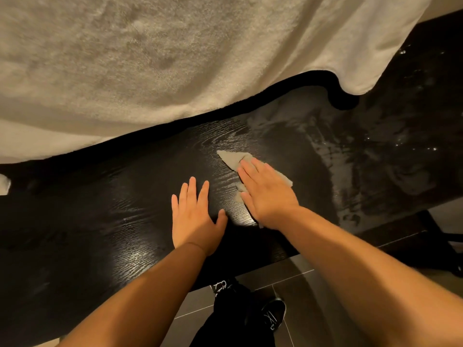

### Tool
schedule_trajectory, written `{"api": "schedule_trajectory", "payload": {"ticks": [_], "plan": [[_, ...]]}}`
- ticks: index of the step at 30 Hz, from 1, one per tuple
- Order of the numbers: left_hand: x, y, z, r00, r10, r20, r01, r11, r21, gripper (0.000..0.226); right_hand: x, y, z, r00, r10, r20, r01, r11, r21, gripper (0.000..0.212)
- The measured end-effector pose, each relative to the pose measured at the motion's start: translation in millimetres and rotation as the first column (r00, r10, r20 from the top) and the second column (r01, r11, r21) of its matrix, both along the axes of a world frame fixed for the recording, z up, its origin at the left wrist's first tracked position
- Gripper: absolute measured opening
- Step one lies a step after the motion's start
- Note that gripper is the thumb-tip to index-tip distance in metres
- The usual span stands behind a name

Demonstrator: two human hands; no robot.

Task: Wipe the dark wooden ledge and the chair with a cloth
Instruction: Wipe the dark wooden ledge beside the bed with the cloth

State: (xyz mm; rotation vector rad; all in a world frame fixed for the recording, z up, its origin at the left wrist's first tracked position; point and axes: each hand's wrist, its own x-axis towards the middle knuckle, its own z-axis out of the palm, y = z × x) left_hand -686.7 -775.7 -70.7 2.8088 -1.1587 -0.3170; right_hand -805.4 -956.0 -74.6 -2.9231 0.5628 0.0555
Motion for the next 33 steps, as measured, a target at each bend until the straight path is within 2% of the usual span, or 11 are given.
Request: {"api": "schedule_trajectory", "payload": {"ticks": [3, 6, 8, 10, 13, 16, 19, 22, 24, 29, 33], "plan": [[-1, 1, 1, 1.000, 0.004, -0.011, -0.004, 1.000, -0.005, 0.082, -26, -28, 2, 0.999, -0.036, 0.004, 0.036, 0.999, -0.030, 0.063], [-2, 0, 3, 1.000, 0.014, -0.016, -0.014, 1.000, -0.018, 0.082, -52, -70, 5, 0.936, -0.351, 0.011, 0.351, 0.934, -0.063, 0.054], [-2, -1, 3, 1.000, 0.021, -0.021, -0.022, 0.999, -0.026, 0.082, -62, -67, 2, 0.878, -0.479, 0.009, 0.479, 0.876, -0.065, 0.060], [-3, 0, 2, 1.000, 0.016, -0.014, -0.016, 0.999, -0.037, 0.082, -64, -35, -1, 0.879, -0.477, 0.000, 0.476, 0.877, -0.068, 0.068], [-2, 1, 1, 1.000, 0.002, 0.022, -0.001, 0.999, -0.039, 0.080, -73, 22, -7, 0.951, -0.307, 0.025, 0.307, 0.951, -0.030, 0.067], [-4, 2, 0, 0.999, 0.003, 0.039, -0.002, 1.000, -0.029, 0.079, -97, 19, -5, 0.984, -0.176, -0.016, 0.176, 0.984, 0.018, 0.065], [-5, 1, 0, 0.999, 0.000, 0.040, 0.001, 0.999, -0.036, 0.078, -135, -29, -2, 0.949, -0.313, -0.031, 0.311, 0.949, -0.048, 0.065], [-6, 1, 1, 0.999, 0.002, 0.044, 0.000, 0.999, -0.042, 0.077, -161, -63, 3, 0.833, -0.552, -0.035, 0.548, 0.832, -0.088, 0.060], [-7, 1, 0, 0.998, 0.004, 0.057, -0.001, 0.999, -0.049, 0.076, -148, -51, 3, 0.779, -0.626, -0.029, 0.622, 0.778, -0.087, 0.063], [-11, 1, 2, 0.998, 0.016, 0.056, -0.013, 0.998, -0.058, 0.074, -121, 23, 3, 0.945, -0.324, -0.047, 0.323, 0.946, -0.021, 0.066], [-12, -1, 7, 0.999, 0.031, 0.024, -0.030, 0.999, -0.038, 0.074, -150, -11, 6, 0.973, -0.219, -0.075, 0.220, 0.975, 0.012, 0.067]]}}
